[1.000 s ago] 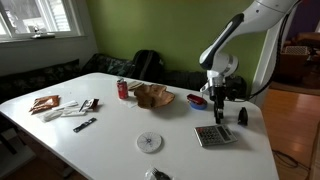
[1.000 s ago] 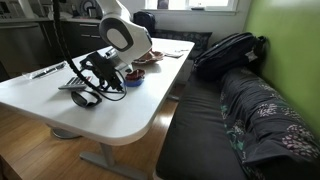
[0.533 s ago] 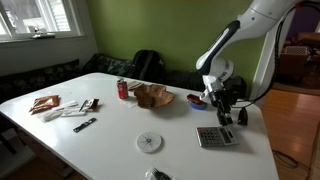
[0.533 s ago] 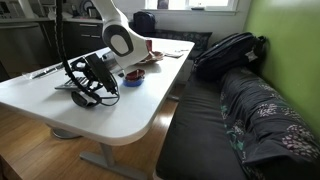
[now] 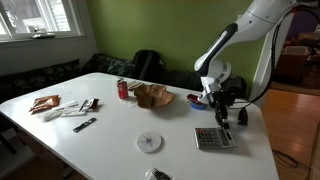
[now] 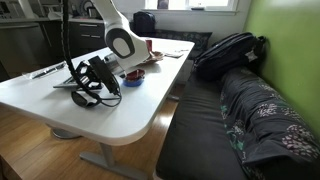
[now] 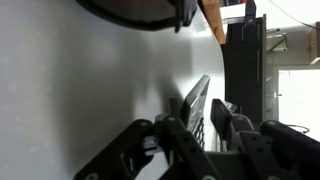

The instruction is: Place the calculator on the brown object

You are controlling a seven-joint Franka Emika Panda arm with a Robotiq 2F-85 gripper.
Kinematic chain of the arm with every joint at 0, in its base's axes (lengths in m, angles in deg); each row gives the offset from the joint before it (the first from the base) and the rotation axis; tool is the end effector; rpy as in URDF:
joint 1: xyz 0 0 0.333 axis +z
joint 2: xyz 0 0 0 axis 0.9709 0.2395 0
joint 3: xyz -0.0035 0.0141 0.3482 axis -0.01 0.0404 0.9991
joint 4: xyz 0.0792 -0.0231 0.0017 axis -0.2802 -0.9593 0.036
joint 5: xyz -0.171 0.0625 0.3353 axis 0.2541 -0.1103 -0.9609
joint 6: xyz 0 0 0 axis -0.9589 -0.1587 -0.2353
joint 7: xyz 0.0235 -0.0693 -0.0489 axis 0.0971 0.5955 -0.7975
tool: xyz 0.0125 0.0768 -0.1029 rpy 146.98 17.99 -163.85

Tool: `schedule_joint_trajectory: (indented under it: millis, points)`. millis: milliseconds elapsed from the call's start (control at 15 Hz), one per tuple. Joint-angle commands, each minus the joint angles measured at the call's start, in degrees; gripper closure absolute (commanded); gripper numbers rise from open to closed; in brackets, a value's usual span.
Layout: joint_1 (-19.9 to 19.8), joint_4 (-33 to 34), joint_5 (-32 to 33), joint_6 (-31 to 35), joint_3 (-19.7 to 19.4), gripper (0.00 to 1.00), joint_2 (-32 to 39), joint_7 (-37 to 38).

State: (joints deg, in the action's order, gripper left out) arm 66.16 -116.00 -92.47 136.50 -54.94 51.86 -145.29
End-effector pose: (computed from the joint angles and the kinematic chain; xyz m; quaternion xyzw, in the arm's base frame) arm 0.5276 0.0107 0.0806 -0.7956 -0.3051 0.2585 0.4551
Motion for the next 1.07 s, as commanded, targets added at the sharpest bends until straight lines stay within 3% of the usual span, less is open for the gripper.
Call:
schedule_joint_trajectory:
  millis: [0,133,333,533,800,867,933,1000]
  points:
    - [-1.1,1.1,-0.4,1.6,1.2,0.95,1.2,-0.9]
    - [-1.6,1.4,-1.0,1.2,1.7,1.0,1.2,-1.8]
    - [-3.4,1.2,-3.8,-0.7,3.1,0.96,0.3,-4.4]
    - [-6.3,-0.8,-10.5,-2.5,3.9,0.96,-2.8,-5.9]
    - [-9.9,-0.6,-18.7,-10.0,1.3,0.96,-6.4,-6.5]
    - [-5.9,1.3,-16.0,-7.8,0.3,0.96,-3.8,-5.7]
    - [-6.5,1.4,-16.4,-8.7,-0.4,0.86,-4.7,-5.7]
    - [-6.6,1.4,-16.4,-8.7,-0.8,0.86,-4.9,-5.7]
